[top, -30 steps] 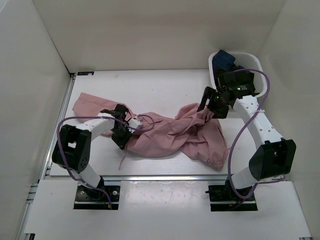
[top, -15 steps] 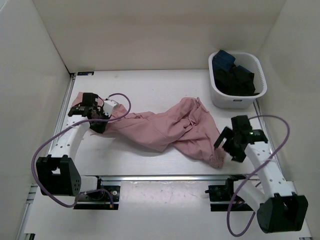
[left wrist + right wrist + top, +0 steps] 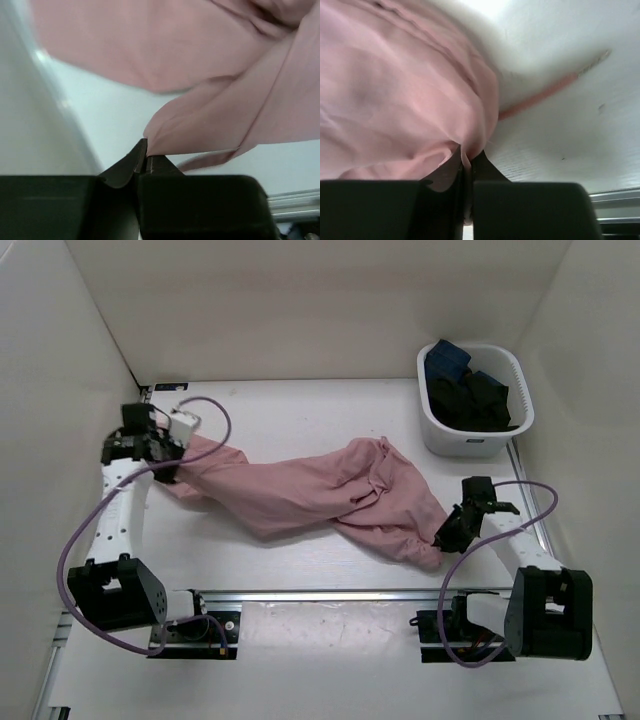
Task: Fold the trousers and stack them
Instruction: Flatten the trousers out
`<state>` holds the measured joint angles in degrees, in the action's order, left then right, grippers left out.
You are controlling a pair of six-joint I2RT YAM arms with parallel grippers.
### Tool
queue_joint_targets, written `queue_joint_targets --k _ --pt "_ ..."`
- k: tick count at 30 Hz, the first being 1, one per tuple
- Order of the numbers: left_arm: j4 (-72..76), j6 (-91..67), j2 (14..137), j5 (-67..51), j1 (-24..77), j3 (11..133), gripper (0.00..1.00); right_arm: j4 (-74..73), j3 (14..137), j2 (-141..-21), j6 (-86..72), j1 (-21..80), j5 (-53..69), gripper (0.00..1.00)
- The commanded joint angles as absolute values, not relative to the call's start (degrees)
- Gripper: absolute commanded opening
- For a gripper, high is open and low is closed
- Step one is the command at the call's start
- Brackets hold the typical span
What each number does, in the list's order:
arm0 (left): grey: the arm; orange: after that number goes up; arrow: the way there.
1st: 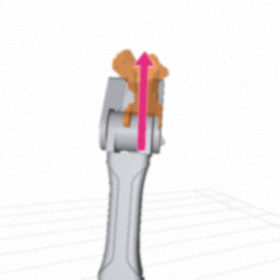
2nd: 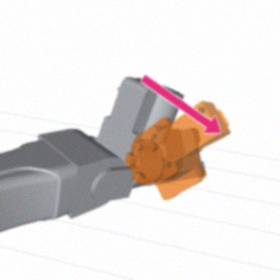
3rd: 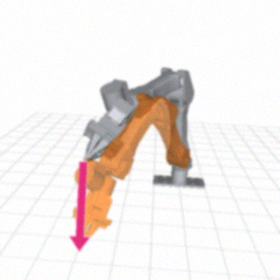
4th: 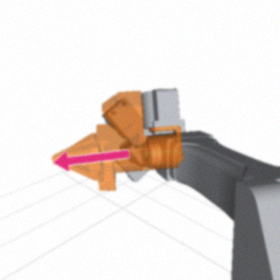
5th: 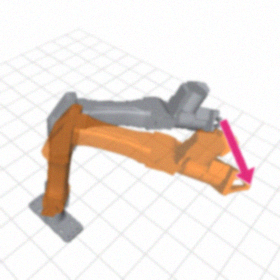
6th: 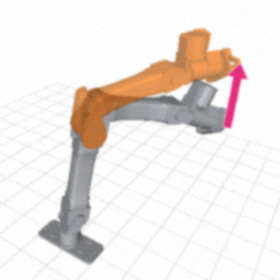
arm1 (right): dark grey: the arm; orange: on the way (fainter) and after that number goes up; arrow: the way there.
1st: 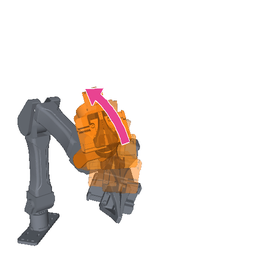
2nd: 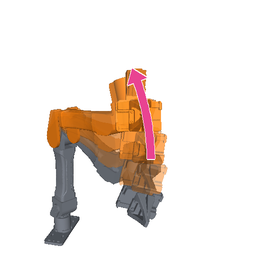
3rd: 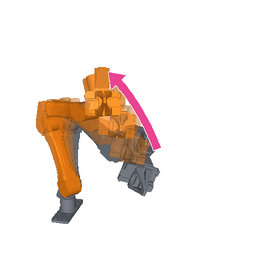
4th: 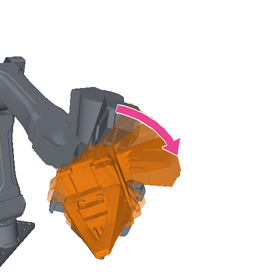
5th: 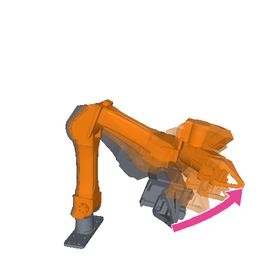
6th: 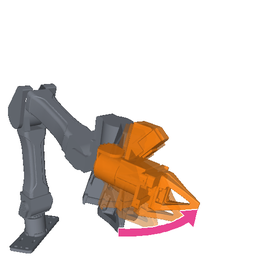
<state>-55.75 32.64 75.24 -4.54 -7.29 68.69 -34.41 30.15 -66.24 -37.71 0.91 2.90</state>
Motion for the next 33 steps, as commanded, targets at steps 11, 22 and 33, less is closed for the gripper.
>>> queue_joint_targets --k 11,22,33 --pt "-51.6 42.5 83.1 3.6 -23.1 104.7 0.14 -52.6 78.8 -65.6 -24.0 -6.0 -15.0 0.00" --pt "-46.1 50.0 60.5 9.8 -30.1 56.0 0.14 -64.6 40.8 -44.2 -49.7 -6.6 -27.7 0.84" --pt "-45.4 49.7 58.0 9.1 -30.7 40.4 0.14 -57.3 55.5 -48.1 -49.1 -6.6 -20.2 0.89"
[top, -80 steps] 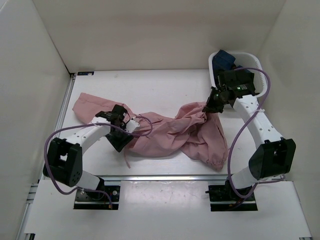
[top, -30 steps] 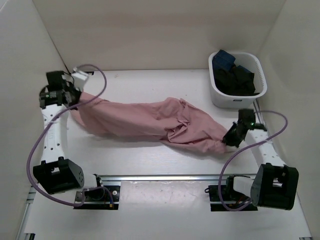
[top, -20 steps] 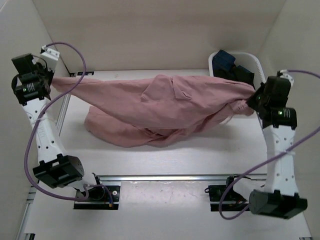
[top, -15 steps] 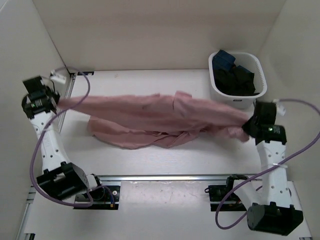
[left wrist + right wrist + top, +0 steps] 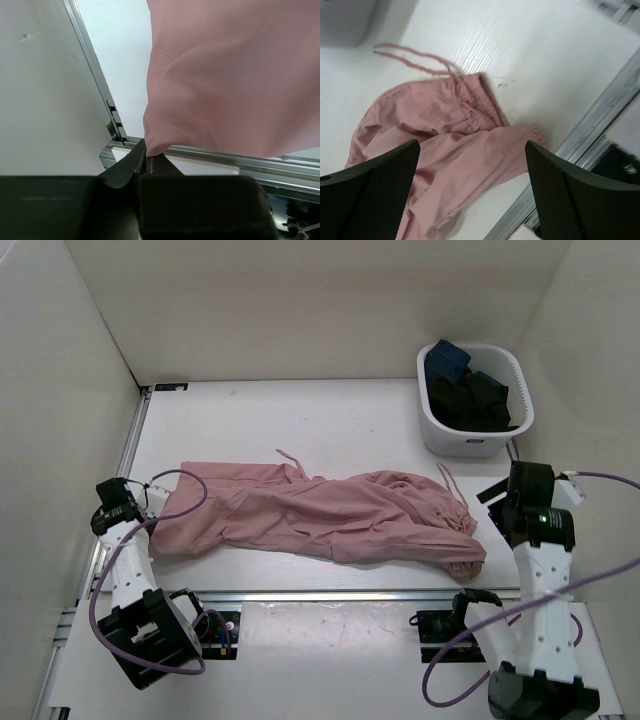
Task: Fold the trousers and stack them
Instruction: Flatten the trousers out
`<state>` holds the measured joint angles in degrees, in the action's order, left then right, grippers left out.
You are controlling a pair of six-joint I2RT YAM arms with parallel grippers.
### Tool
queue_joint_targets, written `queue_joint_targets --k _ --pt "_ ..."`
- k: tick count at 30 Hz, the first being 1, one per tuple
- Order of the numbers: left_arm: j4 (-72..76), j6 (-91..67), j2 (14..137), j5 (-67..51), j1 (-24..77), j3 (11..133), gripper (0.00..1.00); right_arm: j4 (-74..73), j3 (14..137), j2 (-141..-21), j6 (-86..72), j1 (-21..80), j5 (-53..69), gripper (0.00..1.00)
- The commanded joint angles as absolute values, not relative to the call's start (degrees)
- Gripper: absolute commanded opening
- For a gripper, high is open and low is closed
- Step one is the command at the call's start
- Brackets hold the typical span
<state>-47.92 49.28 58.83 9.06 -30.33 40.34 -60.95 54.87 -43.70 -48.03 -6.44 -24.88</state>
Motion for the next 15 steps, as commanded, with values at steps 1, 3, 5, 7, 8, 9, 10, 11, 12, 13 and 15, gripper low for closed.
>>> queue_joint_targets --k 1,3,5,7,8,9,10,11,12,13,15 --pt "-45.4 49.7 58.0 9.1 -30.7 40.4 0.14 -56.6 54.9 -51.7 -50.0 -6.6 -18.1 0.89" --pt "-45.4 49.7 58.0 9.1 -30.7 39.9 0.14 -55.3 52.2 -58.1 -53.4 -6.1 -12.5 0.92" --pt "-45.4 49.7 58.0 9.7 -30.7 39.9 0.14 -54.7 50.1 -60.0 -54.9 -4.8 -7.1 0.92" --pt "-45.4 50.3 58.0 10.4 -30.7 39.9 0.14 -53.4 46.7 -61.3 -57.2 -2.8 -4.8 0.93" --pt "-44.9 50.3 58.0 10.4 -30.7 39.4 0.14 -53.3 45.7 -61.9 -57.9 -2.3 -4.2 0.93" --pt "-44.9 50.3 58.0 10.9 -31.3 39.4 0.14 -52.8 44.0 -61.9 -58.5 -2.3 -3.5 0.93" --pt "-44.4 50.3 58.0 10.9 -31.3 39.4 0.14 -52.8 43.1 -62.7 -58.5 -2.3 -2.8 0.93" --pt "-44.4 50.3 58.6 10.9 -31.3 39.4 0.14 -52.8 42.3 -63.4 -58.5 -2.3 -2.1 0.92" --pt "-44.4 50.3 58.6 10.9 -31.3 40.0 0.14 -52.8 40.5 -63.4 -58.5 -2.3 -1.5 0.90" --pt "-44.4 50.3 59.2 10.9 -31.3 40.8 0.14 -52.8 39.6 -63.4 -58.5 -2.3 -1.0 0.84" --pt "-43.7 50.3 59.8 10.9 -31.9 41.6 0.14 -52.2 38.9 -64.0 -58.5 -2.3 -2.9 0.35"
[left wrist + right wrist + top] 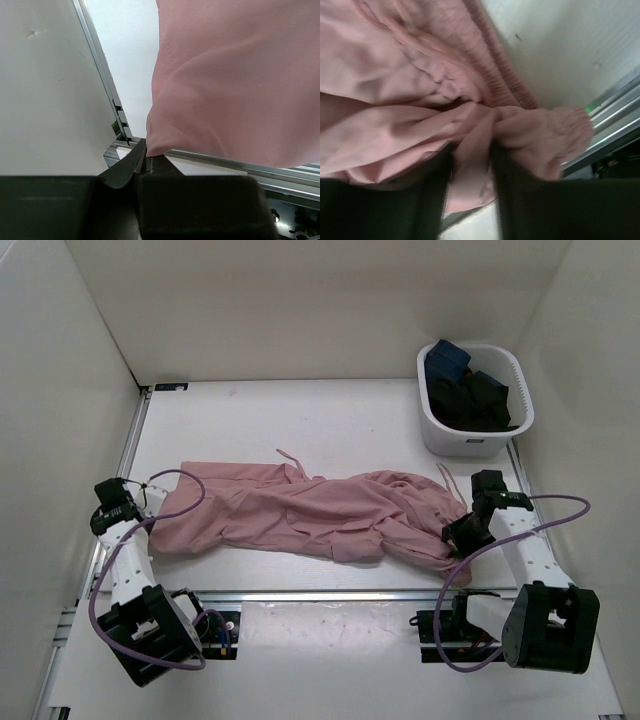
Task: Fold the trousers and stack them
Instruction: Flatten the trousers out
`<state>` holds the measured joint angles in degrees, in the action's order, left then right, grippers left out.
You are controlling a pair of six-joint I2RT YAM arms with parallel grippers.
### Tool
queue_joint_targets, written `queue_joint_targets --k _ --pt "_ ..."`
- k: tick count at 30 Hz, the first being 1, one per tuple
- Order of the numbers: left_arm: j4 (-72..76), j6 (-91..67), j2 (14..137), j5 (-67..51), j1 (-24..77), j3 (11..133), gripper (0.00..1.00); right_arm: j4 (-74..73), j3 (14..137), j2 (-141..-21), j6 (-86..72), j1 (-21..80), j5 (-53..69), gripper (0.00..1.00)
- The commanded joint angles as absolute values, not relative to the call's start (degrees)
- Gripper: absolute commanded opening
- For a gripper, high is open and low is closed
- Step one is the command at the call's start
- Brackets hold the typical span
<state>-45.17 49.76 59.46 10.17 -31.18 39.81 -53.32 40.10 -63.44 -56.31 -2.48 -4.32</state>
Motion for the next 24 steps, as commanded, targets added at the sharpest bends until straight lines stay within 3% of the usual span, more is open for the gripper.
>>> queue_joint_targets --k 1,2,5,9,13,16,19,24 --pt "-43.2 50.3 60.5 10.9 -31.9 42.5 0.14 -52.9 38.9 -64.0 -58.5 -3.1 -4.4 0.17" --pt "-43.2 50.3 61.7 10.9 -31.9 43.1 0.14 -52.9 40.2 -64.0 -58.0 -3.9 -5.7 0.00" --pt "-42.5 50.8 65.1 10.9 -32.4 47.0 0.14 -52.9 45.1 -66.0 -55.4 -3.9 -9.6 0.00" --pt "-41.3 48.9 71.3 10.4 -32.4 56.8 0.14 -52.4 60.3 -72.2 -49.3 -4.5 -15.9 0.00" --pt "-41.3 46.8 78.1 12.0 -32.4 69.3 0.14 -54.3 89.4 -82.6 -43.5 -6.2 -19.3 0.00" --pt "-41.3 46.8 81.0 13.6 -32.4 75.7 0.14 -57.0 99.5 -85.4 -41.7 -9.0 -21.4 0.00" --pt "-40.7 48.0 81.7 14.7 -32.4 78.0 0.14 -57.6 99.5 -83.3 -41.7 -10.1 -22.9 0.00" --pt "-38.9 49.0 80.2 14.7 -34.8 76.0 0.14 -57.9 86.3 -74.3 -43.3 -12.3 -21.3 0.00"
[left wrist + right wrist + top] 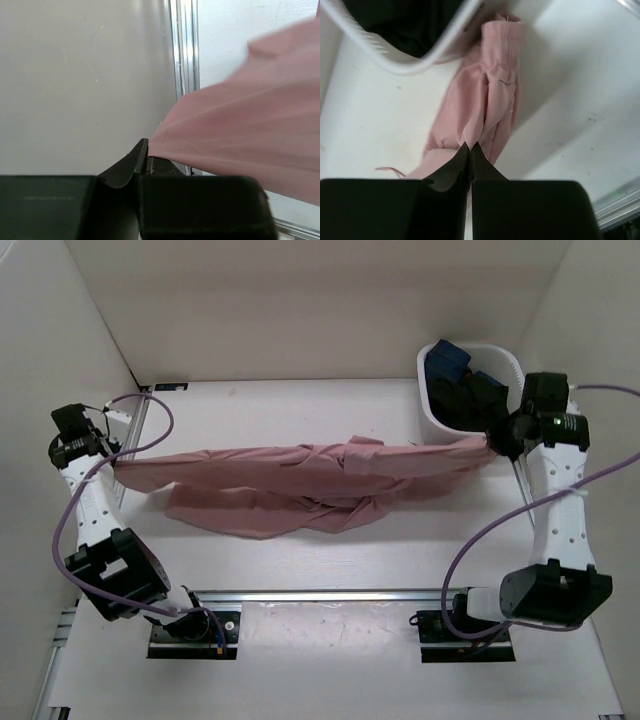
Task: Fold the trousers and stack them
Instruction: Flatten the trousers out
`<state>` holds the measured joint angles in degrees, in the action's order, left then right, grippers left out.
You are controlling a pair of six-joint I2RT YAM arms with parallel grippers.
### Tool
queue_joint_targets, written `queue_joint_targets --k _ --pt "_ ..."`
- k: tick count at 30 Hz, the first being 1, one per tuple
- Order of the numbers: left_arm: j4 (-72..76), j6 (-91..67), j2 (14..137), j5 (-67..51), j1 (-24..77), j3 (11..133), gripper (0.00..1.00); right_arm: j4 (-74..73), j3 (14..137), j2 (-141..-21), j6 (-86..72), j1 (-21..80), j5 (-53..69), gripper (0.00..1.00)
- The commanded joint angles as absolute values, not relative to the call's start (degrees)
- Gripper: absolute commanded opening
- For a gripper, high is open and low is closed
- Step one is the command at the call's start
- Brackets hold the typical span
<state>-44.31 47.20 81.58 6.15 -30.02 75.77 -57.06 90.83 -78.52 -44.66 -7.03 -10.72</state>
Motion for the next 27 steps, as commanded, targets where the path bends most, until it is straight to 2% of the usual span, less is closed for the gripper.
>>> queue_joint_targets --k 1,5,8,11,13,15,19,20,23,27 --pt "-38.9 49.7 78.9 14.7 -35.4 74.8 0.14 -58.5 80.7 -72.1 -44.0 -13.3 -20.6 0.00" --pt "-38.9 54.6 74.9 12.8 -38.2 67.2 0.14 -60.6 68.9 -62.6 -44.0 -15.3 -22.1 0.00" --pt "-42.4 60.3 71.5 8.1 -38.2 59.0 0.14 -60.6 62.6 -60.2 -44.0 -15.3 -17.0 0.00" --pt "-51.7 62.7 69.5 -6.1 -38.2 58.1 0.14 -61.1 56.5 -58.9 -44.6 -15.3 -14.9 0.00" --pt "-61.8 66.4 67.7 -15.7 -34.5 55.7 0.14 -60.3 52.2 -58.1 -44.6 -14.8 -14.3 0.00" --pt "-62.6 67.0 66.2 -18.6 -30.4 53.3 0.14 -55.8 48.6 -59.4 -44.0 -14.2 -13.1 0.00" --pt "-52.7 58.6 69.6 -13.0 -17.4 47.6 0.14 -46.8 45.0 -68.4 -48.2 -8.6 -11.5 0.00" --pt "-51.6 55.9 73.8 -8.7 -12.4 46.9 0.14 -46.2 47.6 -73.4 -49.6 -3.9 -15.1 0.00" --pt "-46.1 51.1 79.5 -3.7 -6.7 46.8 0.14 -46.2 52.7 -83.4 -49.6 3.9 -18.7 0.00" --pt "-40.9 46.9 86.7 -0.5 3.4 48.4 0.14 -44.8 59.4 -92.7 -49.0 9.5 -20.6 0.00"
